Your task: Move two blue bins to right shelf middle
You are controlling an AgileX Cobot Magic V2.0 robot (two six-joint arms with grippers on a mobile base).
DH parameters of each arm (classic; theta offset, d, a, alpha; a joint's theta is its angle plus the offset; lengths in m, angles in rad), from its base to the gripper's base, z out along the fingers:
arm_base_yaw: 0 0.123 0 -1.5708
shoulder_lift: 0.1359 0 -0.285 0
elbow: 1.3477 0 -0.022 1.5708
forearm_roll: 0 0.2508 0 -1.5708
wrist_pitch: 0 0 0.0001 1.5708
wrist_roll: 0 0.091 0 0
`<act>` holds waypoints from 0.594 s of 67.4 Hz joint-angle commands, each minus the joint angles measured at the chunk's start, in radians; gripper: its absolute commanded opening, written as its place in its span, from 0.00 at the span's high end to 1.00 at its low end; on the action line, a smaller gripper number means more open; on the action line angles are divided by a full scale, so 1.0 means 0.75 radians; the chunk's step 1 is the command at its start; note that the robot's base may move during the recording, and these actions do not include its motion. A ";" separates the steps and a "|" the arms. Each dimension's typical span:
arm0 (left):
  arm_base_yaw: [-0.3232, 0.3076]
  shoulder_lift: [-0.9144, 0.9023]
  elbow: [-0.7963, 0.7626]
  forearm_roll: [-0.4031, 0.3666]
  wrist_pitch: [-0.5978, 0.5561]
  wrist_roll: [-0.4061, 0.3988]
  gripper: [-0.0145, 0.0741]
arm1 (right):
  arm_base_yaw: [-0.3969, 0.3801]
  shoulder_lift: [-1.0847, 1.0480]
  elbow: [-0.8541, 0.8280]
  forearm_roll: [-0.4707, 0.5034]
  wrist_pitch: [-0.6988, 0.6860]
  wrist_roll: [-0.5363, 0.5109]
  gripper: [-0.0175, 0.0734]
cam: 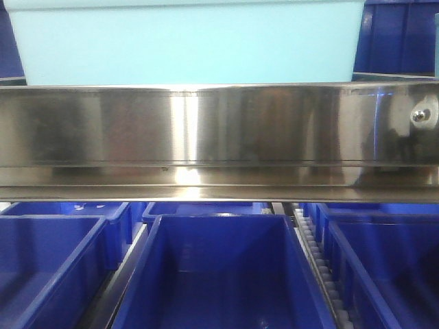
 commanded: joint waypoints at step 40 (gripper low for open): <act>0.006 -0.006 -0.004 -0.004 -0.024 0.005 0.96 | 0.002 -0.004 -0.001 0.005 -0.062 -0.005 0.98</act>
